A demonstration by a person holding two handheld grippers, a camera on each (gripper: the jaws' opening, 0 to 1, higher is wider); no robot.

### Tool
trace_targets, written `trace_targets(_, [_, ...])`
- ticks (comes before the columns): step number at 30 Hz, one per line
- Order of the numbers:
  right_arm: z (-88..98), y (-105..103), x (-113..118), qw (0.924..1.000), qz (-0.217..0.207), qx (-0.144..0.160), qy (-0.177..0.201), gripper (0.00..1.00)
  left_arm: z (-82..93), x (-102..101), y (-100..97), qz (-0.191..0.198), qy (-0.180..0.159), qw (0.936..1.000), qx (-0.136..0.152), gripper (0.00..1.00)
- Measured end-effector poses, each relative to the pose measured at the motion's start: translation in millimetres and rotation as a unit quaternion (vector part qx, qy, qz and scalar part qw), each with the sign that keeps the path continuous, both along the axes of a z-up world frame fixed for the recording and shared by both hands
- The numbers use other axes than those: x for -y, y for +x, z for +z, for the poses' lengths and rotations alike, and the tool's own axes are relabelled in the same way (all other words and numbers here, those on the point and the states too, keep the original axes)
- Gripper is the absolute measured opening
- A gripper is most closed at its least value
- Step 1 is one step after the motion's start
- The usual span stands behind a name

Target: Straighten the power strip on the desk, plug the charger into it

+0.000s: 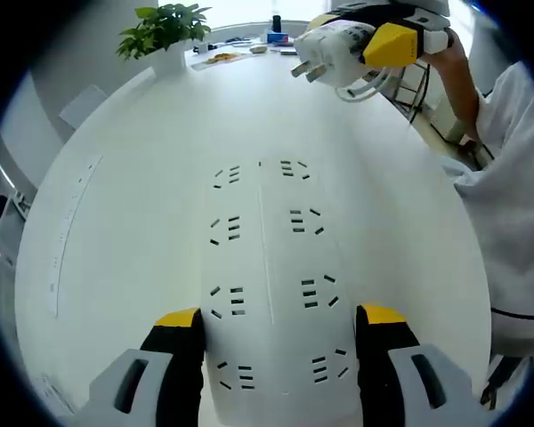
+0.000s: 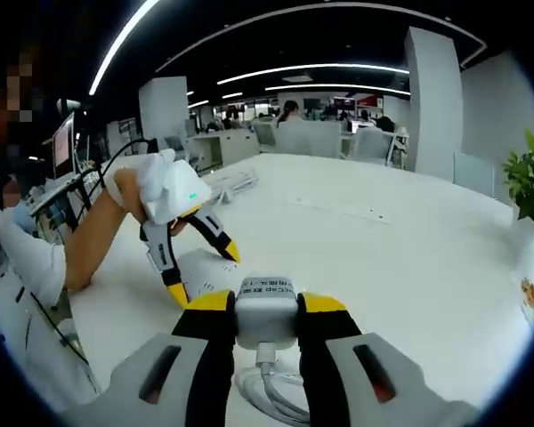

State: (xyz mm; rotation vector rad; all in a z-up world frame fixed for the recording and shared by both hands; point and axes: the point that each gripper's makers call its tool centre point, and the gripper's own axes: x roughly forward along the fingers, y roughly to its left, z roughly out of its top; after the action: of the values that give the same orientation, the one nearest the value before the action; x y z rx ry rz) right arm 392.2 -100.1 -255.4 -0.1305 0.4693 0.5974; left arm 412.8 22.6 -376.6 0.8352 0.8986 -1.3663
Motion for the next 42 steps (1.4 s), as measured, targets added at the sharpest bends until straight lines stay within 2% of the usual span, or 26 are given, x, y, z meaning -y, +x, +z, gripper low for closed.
trace_targets(3, [-3.9, 2, -1, 0.9999, -0.007, -0.013, 0.007, 0.26, 0.0, 0, 0.0, 0.000, 0.000, 1.0000, 0.000, 0.70])
trace_targets(8, [-16.1, 6, -2, 0.9992, -0.012, -0.034, -0.015, 0.26, 0.3, 0, 0.1, 0.000, -0.001, 1.0000, 0.000, 0.70])
trace_targets(14, [-22.8, 5, -8, 0.9979, -0.002, -0.063, -0.017, 0.26, 0.5, 0, 0.0, -0.001, -0.001, 1.0000, 0.000, 0.70])
trace_targets(17, [-31.8, 4, -10, 0.9955, -0.001, -0.092, -0.023, 0.26, 0.6, 0, 0.0, -0.001, -0.001, 1.0000, 0.000, 0.70])
trace_targets(22, [-34.4, 10, -13, 0.9916, 0.000, -0.127, -0.024, 0.26, 0.6, 0, 0.0, -0.001, -0.003, 1.0000, 0.000, 0.70])
trace_targets(28, [-47.4, 9, -15, 0.9837, 0.018, -0.169, -0.060, 0.26, 0.6, 1, 0.0, -0.003, -0.004, 1.0000, 0.000, 0.70])
trace_targets(35, [-46.9, 12, -23, 0.9824, 0.028, -0.173, -0.064, 0.26, 0.6, 1, 0.0, -0.005, -0.005, 1.0000, 0.000, 0.70])
trace_targets(42, [-51.5, 12, -18, 0.9763, 0.015, -0.198, -0.085, 0.26, 0.3, 2, 0.0, -0.006, -0.006, 1.0000, 0.000, 0.70])
